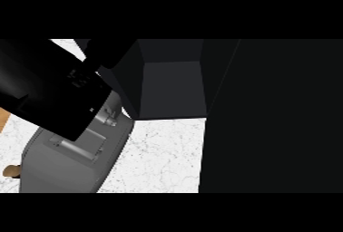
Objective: Pick up the wine, place it into the cabinet and close the cabinet
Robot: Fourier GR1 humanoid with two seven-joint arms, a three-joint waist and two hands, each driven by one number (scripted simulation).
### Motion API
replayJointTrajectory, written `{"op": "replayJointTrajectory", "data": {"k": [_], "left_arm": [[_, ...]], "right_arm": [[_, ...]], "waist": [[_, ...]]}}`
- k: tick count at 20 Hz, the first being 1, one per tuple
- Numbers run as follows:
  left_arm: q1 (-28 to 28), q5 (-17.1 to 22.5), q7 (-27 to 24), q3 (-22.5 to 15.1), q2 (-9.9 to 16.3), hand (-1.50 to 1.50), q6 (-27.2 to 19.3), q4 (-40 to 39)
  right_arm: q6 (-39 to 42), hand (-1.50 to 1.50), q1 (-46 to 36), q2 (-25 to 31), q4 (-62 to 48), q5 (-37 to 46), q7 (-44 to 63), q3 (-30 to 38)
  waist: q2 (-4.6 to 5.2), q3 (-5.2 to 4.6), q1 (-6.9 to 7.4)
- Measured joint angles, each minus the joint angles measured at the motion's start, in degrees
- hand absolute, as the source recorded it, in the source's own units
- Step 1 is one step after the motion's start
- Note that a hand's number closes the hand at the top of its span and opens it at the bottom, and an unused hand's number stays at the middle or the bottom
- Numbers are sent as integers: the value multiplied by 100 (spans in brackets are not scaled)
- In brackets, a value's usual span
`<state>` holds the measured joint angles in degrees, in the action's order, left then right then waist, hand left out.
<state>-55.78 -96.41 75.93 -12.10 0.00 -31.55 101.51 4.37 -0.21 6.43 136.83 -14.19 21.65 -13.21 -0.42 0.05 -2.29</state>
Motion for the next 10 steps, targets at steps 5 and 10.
{"op": "replayJointTrajectory", "data": {"k": [5,10], "left_arm": [[-51,52,-2,70,0,-150,206,164],[123,114,-26,99,0,-150,364,353]], "right_arm": [[-201,-150,-173,20,35,58,246,33],[-310,-150,-285,26,26,100,368,75]], "waist": [[-3,-3,38],[0,-3,54]]}}
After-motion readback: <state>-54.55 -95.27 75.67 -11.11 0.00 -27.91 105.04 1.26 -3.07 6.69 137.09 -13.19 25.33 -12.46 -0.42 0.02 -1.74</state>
